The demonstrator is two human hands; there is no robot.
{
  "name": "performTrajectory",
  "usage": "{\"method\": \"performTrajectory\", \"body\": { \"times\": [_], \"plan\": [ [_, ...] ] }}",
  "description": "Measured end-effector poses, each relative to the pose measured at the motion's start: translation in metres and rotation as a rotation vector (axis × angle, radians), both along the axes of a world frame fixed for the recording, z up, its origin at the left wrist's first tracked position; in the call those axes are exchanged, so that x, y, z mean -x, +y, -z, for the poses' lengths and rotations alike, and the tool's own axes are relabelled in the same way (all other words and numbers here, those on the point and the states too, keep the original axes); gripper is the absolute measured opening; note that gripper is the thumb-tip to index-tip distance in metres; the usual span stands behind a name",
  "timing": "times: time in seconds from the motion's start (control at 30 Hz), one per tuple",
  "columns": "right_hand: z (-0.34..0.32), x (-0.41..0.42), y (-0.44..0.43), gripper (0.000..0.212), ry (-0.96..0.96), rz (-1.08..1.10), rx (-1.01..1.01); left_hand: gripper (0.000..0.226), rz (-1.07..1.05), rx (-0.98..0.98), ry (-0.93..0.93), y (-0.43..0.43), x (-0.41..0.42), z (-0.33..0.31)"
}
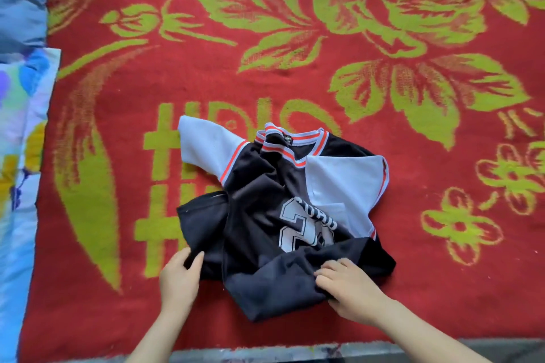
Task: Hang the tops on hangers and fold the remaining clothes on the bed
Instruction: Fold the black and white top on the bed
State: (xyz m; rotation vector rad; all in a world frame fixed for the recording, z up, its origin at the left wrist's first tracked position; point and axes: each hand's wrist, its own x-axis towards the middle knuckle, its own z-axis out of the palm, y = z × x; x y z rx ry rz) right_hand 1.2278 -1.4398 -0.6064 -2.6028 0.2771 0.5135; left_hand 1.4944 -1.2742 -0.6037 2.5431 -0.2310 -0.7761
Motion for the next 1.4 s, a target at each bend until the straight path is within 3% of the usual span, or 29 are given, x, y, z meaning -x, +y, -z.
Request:
{"method": "performTrajectory", "body": {
  "times": [0.07,0.13,0.17,0.2,0.23,0.27,0.33,0.43,0.7,0.83,0.93,1.03,1.1,1.17,1.3,1.4],
  "plan": [
    [0.006,0.01,0.003,0.052,0.216,0.053,-0.07,0.029,-0.064,-0.082,0.05,0.023,0.009,-0.006],
    [-0.001,0.007,-0.001,0.058,0.2,0.091,-0.013,0.049,-0.142,-0.152,0.136,0.04,0.019,-0.007],
    [-0.008,0.0,-0.006,0.051,0.195,0.131,-0.039,0.061,-0.165,-0.172,0.145,0.042,0.023,-0.007],
    [-0.012,-0.009,-0.013,0.044,0.152,0.213,-0.07,0.071,-0.17,-0.196,0.119,0.042,0.025,-0.007],
    [-0.018,-0.019,-0.02,0.051,0.114,0.375,-0.104,0.076,-0.153,-0.221,0.074,0.036,0.026,-0.008],
    [-0.021,-0.027,-0.03,0.061,0.053,0.538,-0.126,0.077,-0.119,-0.223,0.027,0.024,0.024,-0.009],
    [-0.024,-0.044,-0.054,0.044,-0.016,0.807,-0.082,0.07,-0.015,-0.16,-0.047,-0.004,0.014,-0.011],
    [-0.021,-0.06,-0.101,0.034,-0.008,0.971,0.056,0.058,0.142,-0.038,-0.105,-0.06,-0.003,-0.015],
    [-0.004,-0.076,-0.18,0.042,0.128,0.813,0.293,0.056,0.581,-0.097,-0.226,-0.168,-0.054,0.001],
    [0.017,-0.072,-0.204,0.051,0.275,0.98,0.197,0.062,0.775,-0.263,-0.296,-0.202,-0.08,0.019],
    [0.024,-0.062,-0.205,0.051,0.442,0.994,0.145,0.07,0.891,-0.424,-0.22,-0.218,-0.092,0.03],
    [0.031,-0.055,-0.204,0.017,0.339,0.919,0.18,0.04,0.977,-0.577,-0.231,-0.221,-0.095,0.031],
    [0.024,-0.055,-0.216,0.009,0.153,0.928,0.219,0.018,1.032,-0.593,-0.319,-0.217,-0.099,0.025],
    [0.008,-0.06,-0.246,0.017,-0.022,1.007,0.308,0.019,0.94,-0.523,-0.426,-0.216,-0.121,0.013],
    [-0.036,-0.074,-0.33,0.05,-0.209,1.283,0.419,0.008,0.454,-0.214,-0.644,-0.233,-0.19,-0.022],
    [-0.048,-0.1,-0.365,0.056,-0.187,1.396,0.418,0.047,0.251,-0.203,-0.599,-0.261,-0.212,-0.034]
  ]
}}
